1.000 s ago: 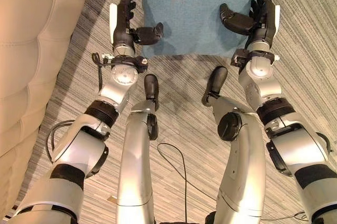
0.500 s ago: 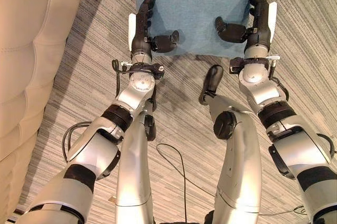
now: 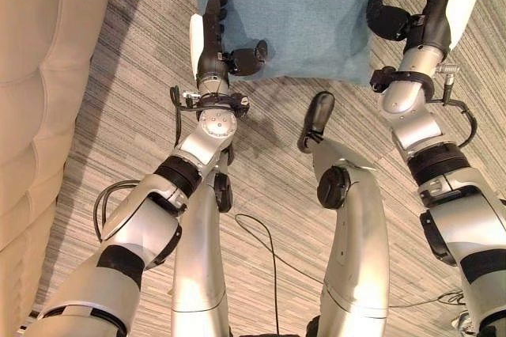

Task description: Pick up all the scattered cushions and arrange them neatly on the sofa.

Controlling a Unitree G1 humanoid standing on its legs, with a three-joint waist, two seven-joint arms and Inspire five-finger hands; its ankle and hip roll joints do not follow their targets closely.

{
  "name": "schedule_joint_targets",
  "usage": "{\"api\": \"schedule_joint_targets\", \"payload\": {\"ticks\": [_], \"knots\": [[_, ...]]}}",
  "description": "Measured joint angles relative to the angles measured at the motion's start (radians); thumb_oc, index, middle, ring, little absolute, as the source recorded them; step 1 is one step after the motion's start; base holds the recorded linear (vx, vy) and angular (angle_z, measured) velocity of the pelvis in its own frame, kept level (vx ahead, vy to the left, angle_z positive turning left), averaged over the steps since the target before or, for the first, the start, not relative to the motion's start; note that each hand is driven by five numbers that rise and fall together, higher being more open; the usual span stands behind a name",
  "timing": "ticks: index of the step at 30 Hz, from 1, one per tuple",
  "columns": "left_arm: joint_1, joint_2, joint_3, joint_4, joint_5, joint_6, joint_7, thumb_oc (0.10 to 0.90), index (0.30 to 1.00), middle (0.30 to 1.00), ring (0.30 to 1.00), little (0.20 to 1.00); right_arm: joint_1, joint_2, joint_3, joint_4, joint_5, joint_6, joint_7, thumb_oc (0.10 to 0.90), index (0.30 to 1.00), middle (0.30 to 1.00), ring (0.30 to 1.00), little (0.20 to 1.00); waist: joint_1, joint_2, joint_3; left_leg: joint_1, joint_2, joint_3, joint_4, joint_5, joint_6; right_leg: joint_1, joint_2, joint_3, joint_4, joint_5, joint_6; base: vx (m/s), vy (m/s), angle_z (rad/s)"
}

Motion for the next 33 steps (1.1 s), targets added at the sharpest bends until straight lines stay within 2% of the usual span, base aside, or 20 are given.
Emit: {"api": "schedule_joint_targets", "payload": {"ticks": [2, 4, 8, 9, 10, 11, 12, 16, 19, 22, 27, 32, 33], "knots": [[-0.004, -0.001, 0.000, 0.000, -0.001, 0.000, 0.001, 0.800, 0.900, 0.900, 0.900, 0.900, 0.006, 0.030, 0.006, 0.020, 0.055, 0.000, 0.011, 0.800, 0.900, 0.900, 0.900, 0.900, 0.002, -0.001, 0.000, 0.000, 0.003, 0.005, -0.003, 0.000, 0.000, -0.001, 0.001, 0.001, -0.006, 0.004, 0.001, 0.01, 0.009, -0.05], [-0.012, 0.000, -0.002, 0.000, -0.011, 0.000, 0.002, 0.800, 0.900, 0.900, 0.900, 0.900, 0.016, 0.093, 0.027, 0.058, 0.220, -0.024, 0.071, 0.800, 0.900, 0.900, 0.900, 0.900, 0.000, -0.001, 0.000, 0.000, 0.003, 0.008, -0.019, 0.002, -0.001, -0.001, 0.004, 0.004, -0.024, 0.011, 0.006, 0.01, 0.000, -0.04], [-0.032, -0.002, -0.032, 0.009, -0.083, 0.000, -0.007, 0.800, 0.900, 0.900, 0.900, 0.900, -0.021, 0.159, 0.090, 0.175, 0.454, -0.081, 0.178, 0.800, 0.900, 0.900, 0.900, 0.900, 0.002, -0.001, 0.000, 0.000, 0.001, 0.012, -0.019, 0.000, 0.003, 0.000, -0.001, 0.004, -0.024, 0.010, 0.007, 0.02, 0.017, 0.00], [-0.033, -0.002, -0.035, 0.005, -0.096, 0.000, -0.016, 0.595, 0.592, 0.592, 0.592, 0.592, -0.025, 0.156, 0.092, 0.174, 0.499, -0.090, 0.190, 0.800, 0.900, 0.900, 0.900, 0.900, 0.003, -0.001, 0.000, 0.000, 0.000, 0.012, -0.019, -0.001, 0.003, 0.000, -0.002, 0.005, -0.026, 0.010, 0.007, 0.05, 0.058, -0.01], [-0.036, -0.002, -0.032, -0.008, -0.128, 0.000, -0.024, 0.400, 0.300, 0.300, 0.300, 0.300, -0.033, 0.156, 0.094, 0.156, 0.566, -0.105, 0.198, 0.576, 0.564, 0.564, 0.564, 0.564, 0.003, -0.001, 0.000, 0.000, -0.001, 0.013, -0.029, 0.002, 0.003, -0.001, 0.000, 0.005, -0.035, 0.012, 0.010, 0.02, 0.043, -0.01], [-0.038, -0.002, -0.030, -0.009, -0.132, 0.000, -0.024, 0.400, 0.300, 0.300, 0.300, 0.300, -0.033, 0.156, 0.094, 0.143, 0.581, -0.107, 0.199, 0.427, 0.340, 0.340, 0.340, 0.340, 0.004, -0.001, 0.000, 0.000, -0.001, 0.014, -0.036, 0.006, 0.004, -0.001, 0.000, 0.005, -0.042, 0.015, 0.011, 0.01, 0.036, -0.01], [-0.040, 0.000, -0.025, -0.009, -0.142, -0.002, -0.022, 0.400, 0.300, 0.300, 0.300, 0.300, -0.031, 0.153, 0.096, 0.124, 0.595, -0.107, 0.198, 0.400, 0.300, 0.300, 0.300, 0.300, 0.004, -0.001, 0.000, 0.000, -0.001, 0.014, -0.040, 0.008, 0.003, -0.001, 0.002, 0.004, -0.047, 0.017, 0.011, 0.00, 0.004, -0.04], [-0.047, 0.023, 0.047, -0.011, -0.204, -0.017, -0.015, 0.400, 0.300, 0.300, 0.300, 0.300, -0.029, 0.116, 0.105, 0.081, 0.613, -0.106, 0.193, 0.400, 0.300, 0.300, 0.300, 0.300, 0.005, -0.001, 0.000, 0.000, 0.004, 0.016, -0.053, 0.009, 0.003, -0.002, 0.010, 0.005, -0.065, 0.025, 0.011, 0.01, 0.028, -0.04], [-0.055, 0.072, 0.092, -0.012, -0.240, -0.032, -0.013, 0.400, 0.300, 0.300, 0.300, 0.300, -0.021, 0.074, 0.105, 0.006, 0.610, -0.104, 0.192, 0.400, 0.300, 0.300, 0.300, 0.300, 0.005, -0.001, 0.000, 0.000, 0.006, 0.016, -0.056, 0.009, 0.002, -0.003, 0.016, 0.006, -0.069, 0.027, 0.010, 0.02, 0.031, -0.04], [-0.057, 0.125, 0.115, -0.074, -0.246, -0.051, -0.004, 0.400, 0.300, 0.300, 0.300, 0.300, -0.019, 0.073, 0.104, -0.055, 0.582, -0.105, 0.192, 0.400, 0.300, 0.300, 0.300, 0.300, 0.004, -0.001, 0.000, 0.000, 0.008, 0.015, -0.054, 0.009, 0.002, -0.003, 0.019, 0.007, -0.068, 0.027, 0.010, 0.00, 0.000, 0.00], [-0.061, 0.120, 0.138, -0.181, -0.245, -0.093, 0.011, 0.400, 0.300, 0.300, 0.300, 0.300, 0.008, 0.075, 0.104, -0.159, 0.484, -0.104, 0.191, 0.400, 0.300, 0.300, 0.300, 0.300, 0.008, 0.000, 0.000, 0.000, 0.006, 0.017, -0.065, 0.012, -0.002, -0.005, 0.022, 0.012, -0.083, 0.033, 0.012, -0.02, 0.023, -0.01], [-0.072, 0.084, 0.157, -0.192, -0.235, -0.103, 0.026, 0.400, 0.300, 0.300, 0.300, 0.300, 0.004, 0.072, 0.090, -0.189, 0.427, -0.101, 0.172, 0.400, 0.300, 0.300, 0.300, 0.300, 0.004, 0.000, 0.000, 0.006, 0.002, 0.023, -0.152, 0.052, -0.009, -0.007, 0.031, 0.017, -0.149, 0.066, 0.015, -0.07, -0.005, 0.02], [-0.075, 0.078, 0.157, -0.192, -0.227, -0.102, 0.026, 0.510, 0.465, 0.465, 0.465, 0.465, -0.002, 0.074, 0.086, -0.189, 0.409, -0.101, 0.169, 0.400, 0.300, 0.300, 0.300, 0.300, 0.005, 0.000, -0.001, 0.009, 0.001, 0.024, -0.186, 0.066, -0.011, -0.006, 0.032, 0.013, -0.175, 0.076, 0.015, -0.04, 0.011, 0.10]]}}
